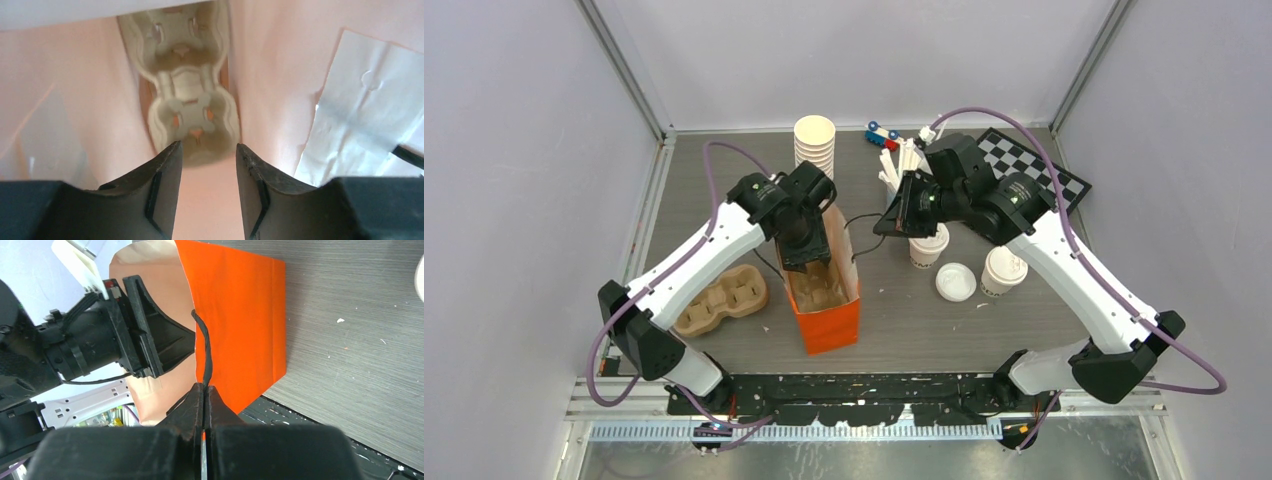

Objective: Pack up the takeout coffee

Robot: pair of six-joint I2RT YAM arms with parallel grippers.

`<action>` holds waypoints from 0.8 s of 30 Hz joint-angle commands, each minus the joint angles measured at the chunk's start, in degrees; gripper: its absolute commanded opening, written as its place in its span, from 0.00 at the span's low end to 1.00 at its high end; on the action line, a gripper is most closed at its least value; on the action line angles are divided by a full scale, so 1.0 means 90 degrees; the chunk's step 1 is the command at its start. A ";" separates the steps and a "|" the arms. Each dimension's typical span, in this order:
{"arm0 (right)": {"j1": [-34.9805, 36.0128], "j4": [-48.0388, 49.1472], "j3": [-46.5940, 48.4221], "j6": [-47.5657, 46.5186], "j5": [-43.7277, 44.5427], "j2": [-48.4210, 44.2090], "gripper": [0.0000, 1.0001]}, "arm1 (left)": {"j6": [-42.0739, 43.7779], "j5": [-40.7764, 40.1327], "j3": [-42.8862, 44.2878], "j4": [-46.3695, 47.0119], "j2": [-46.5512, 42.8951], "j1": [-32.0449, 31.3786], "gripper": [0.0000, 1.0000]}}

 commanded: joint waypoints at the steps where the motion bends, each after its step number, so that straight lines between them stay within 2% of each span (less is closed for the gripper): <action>1: 0.0034 0.0167 -0.0130 -0.0110 0.0175 -0.0299 0.00 | 0.0017 -0.0179 0.0459 -0.0135 -0.0152 -0.0031 0.46; 6: 0.0039 0.0153 -0.0114 -0.0160 0.0221 -0.0266 0.00 | 0.0022 0.0066 0.0824 -0.0099 -0.0340 -0.0023 0.48; 12: 0.0030 -0.0098 0.0278 -0.0233 0.0345 -0.0171 0.00 | 0.0195 0.0767 0.1562 0.0186 -0.0514 -0.0017 0.49; 17: 0.0035 -0.0276 0.0339 -0.0080 0.0376 -0.0283 0.00 | 0.0123 0.1665 0.1472 0.1038 -0.0729 0.0021 0.50; 24: 0.0039 -0.0707 0.0569 -0.0066 0.0431 -0.0388 0.00 | -0.0041 0.1601 0.1646 0.1607 -0.0912 0.0067 0.50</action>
